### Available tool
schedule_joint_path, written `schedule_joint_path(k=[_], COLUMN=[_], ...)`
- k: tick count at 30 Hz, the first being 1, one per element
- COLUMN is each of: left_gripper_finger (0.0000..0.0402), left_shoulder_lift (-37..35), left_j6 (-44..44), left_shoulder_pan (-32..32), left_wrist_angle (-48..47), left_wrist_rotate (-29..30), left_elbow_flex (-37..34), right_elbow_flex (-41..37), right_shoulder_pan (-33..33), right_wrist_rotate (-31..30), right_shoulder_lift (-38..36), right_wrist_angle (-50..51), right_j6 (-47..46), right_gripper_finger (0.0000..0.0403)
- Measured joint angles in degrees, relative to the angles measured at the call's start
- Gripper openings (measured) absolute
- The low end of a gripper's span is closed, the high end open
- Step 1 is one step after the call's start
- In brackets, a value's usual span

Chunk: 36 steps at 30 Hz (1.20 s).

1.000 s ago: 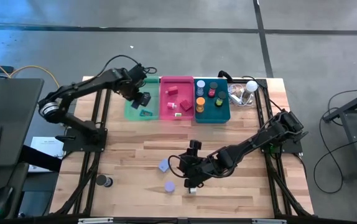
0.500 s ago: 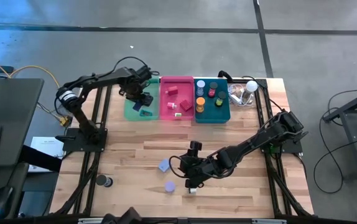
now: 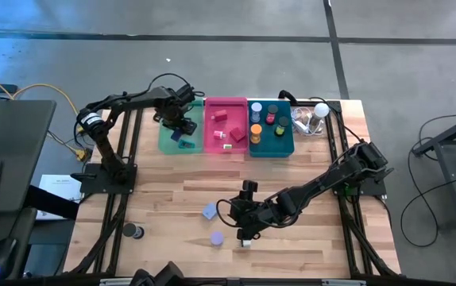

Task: Pick & Place Office items
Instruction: Put the purple digital clock into the light blue bin

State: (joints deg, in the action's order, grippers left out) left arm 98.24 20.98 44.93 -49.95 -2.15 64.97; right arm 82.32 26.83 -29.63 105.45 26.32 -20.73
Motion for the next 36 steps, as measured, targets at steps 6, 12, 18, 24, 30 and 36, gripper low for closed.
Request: schedule_joint_path(k=[6,12,18,24,30,36], left_gripper_finger=[0.0166,0.0169,0.0171,0.0171,0.0171,0.0178], left_shoulder_lift=[0.0,0.0,0.02,0.02,0.02,0.02], left_j6=[-0.12,0.29,-0.27,-1.36,-1.49,-3.48], left_shoulder_pan=[-0.2,-0.2,-0.19,-1.03,-0.97,-0.98], left_wrist_angle=[-0.11,-0.18,-0.16,-0.13,-0.13,-0.66], left_wrist_rotate=[2.73,2.73,2.18,2.01,1.91,0.89], left_elbow_flex=[0.0,-0.46,-0.74,-0.74,-0.74,-0.74], right_elbow_flex=[0.0,0.03,0.09,0.09,0.09,0.09], right_shoulder_pan=[0.0,0.0,0.0,0.0,0.0,0.0], right_wrist_rotate=[0.0,0.0,0.0,-0.01,0.0,0.0], right_shoulder_lift=[0.0,0.0,0.0,0.0,0.0,0.0], right_wrist_angle=[0.01,0.01,0.01,0.0,-0.02,-0.02], right_j6=[0.02,0.03,0.03,0.03,0.03,-0.24], right_gripper_finger=[0.0213,0.0213,0.0213,0.0213,0.0213,0.0213])
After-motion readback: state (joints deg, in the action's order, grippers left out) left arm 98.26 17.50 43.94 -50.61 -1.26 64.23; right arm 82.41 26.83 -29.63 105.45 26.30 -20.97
